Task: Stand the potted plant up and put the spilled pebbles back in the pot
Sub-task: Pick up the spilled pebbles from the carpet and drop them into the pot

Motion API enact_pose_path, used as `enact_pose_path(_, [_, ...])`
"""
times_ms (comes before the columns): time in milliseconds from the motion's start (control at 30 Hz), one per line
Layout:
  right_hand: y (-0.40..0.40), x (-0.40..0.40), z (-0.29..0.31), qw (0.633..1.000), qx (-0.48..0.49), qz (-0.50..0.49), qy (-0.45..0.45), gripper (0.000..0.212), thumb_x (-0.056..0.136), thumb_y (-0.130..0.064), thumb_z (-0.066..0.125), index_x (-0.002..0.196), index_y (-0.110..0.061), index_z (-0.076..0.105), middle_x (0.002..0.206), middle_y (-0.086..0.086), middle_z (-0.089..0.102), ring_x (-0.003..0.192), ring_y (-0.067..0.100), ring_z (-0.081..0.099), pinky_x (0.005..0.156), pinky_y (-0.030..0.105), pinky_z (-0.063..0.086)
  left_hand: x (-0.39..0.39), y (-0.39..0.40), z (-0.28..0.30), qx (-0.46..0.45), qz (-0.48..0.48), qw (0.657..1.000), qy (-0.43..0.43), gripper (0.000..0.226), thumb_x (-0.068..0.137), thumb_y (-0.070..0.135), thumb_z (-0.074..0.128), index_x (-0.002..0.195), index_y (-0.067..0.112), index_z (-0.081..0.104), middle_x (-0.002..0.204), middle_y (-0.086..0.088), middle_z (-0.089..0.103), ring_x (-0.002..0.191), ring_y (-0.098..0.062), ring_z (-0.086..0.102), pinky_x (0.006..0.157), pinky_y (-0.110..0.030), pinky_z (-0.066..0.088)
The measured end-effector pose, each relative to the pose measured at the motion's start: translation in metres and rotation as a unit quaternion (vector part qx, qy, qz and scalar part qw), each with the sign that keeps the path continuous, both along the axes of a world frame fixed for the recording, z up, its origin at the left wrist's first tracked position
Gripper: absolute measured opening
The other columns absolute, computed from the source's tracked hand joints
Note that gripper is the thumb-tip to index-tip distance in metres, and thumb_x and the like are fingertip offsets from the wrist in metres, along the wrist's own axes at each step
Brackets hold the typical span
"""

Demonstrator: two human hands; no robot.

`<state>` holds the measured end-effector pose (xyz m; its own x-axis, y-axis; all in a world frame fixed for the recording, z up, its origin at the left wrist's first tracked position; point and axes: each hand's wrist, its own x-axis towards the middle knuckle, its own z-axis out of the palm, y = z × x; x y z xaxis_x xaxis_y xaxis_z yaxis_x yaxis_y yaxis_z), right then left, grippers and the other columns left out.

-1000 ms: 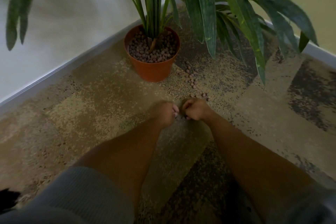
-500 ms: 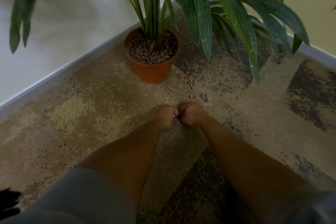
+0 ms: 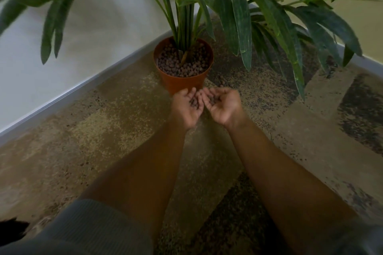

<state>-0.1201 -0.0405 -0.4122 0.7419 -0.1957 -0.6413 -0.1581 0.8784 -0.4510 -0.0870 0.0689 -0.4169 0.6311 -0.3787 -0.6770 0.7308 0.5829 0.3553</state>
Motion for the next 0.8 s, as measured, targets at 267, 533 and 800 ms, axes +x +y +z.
enact_pose_path(267, [0.018,0.046,0.062,0.992,0.025,-0.093,-0.076,0.046,0.097,-0.022,0.038,0.14,-0.007,0.043,0.106,0.017,0.057,0.087,0.024,0.059,0.111,0.039,0.04,0.034,-0.015,0.074,-0.018,0.107,0.994,-0.028,0.039,0.103,0.026,0.026,0.109,0.008,0.06,0.085,-0.008,0.054,0.072,-0.015,0.052,0.067,-0.021,0.048])
enact_pose_path(533, [0.028,0.058,0.073,0.992,-0.006,-0.036,-0.123,0.05,0.1,-0.032,0.035,0.132,0.001,0.054,0.133,0.024,0.055,0.125,0.038,0.052,0.112,0.049,0.038,0.048,-0.006,0.084,-0.04,0.125,0.987,-0.095,0.05,0.101,0.017,0.018,0.14,0.004,0.045,0.135,-0.019,0.053,0.122,-0.029,0.052,0.112,-0.043,0.036])
enact_pose_path(800, [0.014,0.048,0.062,0.997,-0.05,-0.049,-0.045,0.052,0.098,-0.023,0.039,0.14,0.007,0.037,0.141,0.03,0.043,0.133,0.041,0.044,0.116,0.048,0.034,0.047,-0.008,0.086,-0.041,0.112,0.99,-0.074,0.048,0.102,0.02,0.021,0.142,0.004,0.042,0.139,-0.019,0.05,0.13,-0.031,0.047,0.114,-0.043,0.034])
